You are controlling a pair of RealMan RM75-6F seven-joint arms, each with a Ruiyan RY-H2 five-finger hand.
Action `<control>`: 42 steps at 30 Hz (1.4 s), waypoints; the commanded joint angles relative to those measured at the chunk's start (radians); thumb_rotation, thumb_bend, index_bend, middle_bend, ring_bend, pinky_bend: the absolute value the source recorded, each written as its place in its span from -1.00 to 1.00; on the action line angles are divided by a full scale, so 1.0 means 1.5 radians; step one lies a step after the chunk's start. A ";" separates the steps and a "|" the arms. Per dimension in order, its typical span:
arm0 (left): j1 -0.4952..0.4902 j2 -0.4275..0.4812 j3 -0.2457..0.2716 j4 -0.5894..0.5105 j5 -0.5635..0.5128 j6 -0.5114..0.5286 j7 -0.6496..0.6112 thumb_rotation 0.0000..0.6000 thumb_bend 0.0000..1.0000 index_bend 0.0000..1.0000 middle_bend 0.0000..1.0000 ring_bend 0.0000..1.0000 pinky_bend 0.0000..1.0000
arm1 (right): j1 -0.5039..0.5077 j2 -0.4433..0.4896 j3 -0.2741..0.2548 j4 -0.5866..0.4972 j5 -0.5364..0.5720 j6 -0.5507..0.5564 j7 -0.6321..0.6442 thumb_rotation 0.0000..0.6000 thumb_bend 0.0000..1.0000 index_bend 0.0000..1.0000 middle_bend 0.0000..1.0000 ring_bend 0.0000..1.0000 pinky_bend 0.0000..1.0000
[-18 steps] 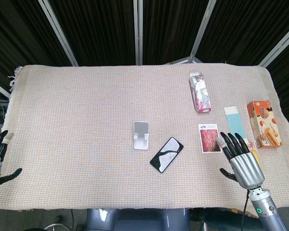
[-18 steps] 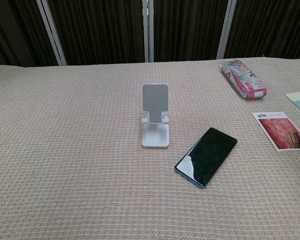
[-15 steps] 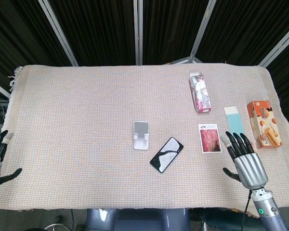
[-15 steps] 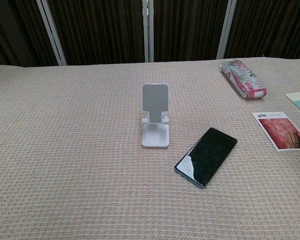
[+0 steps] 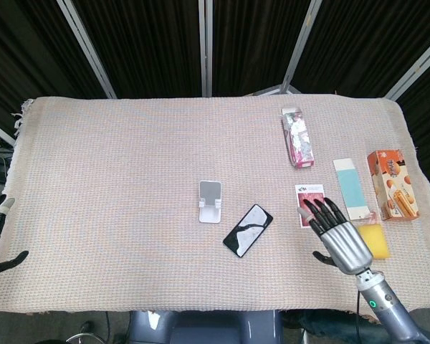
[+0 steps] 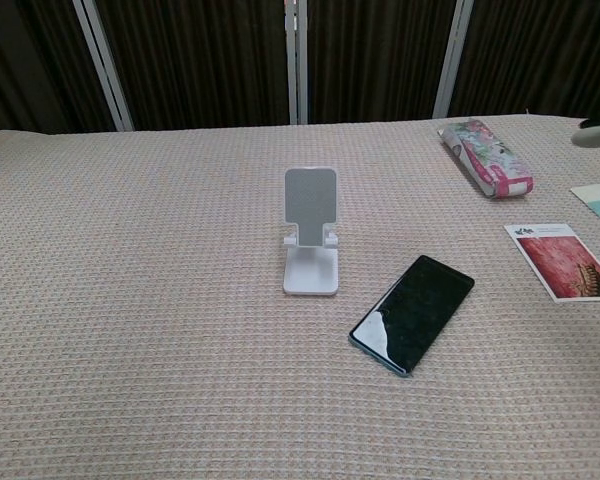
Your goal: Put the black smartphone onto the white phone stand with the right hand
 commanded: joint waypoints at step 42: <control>-0.027 -0.052 -0.021 0.030 -0.091 -0.049 0.102 1.00 -1.00 -1.00 -1.00 -1.00 -1.00 | 0.292 -0.177 0.016 0.209 -0.054 -0.392 -0.089 1.00 -1.00 -0.60 -0.61 -0.81 -0.88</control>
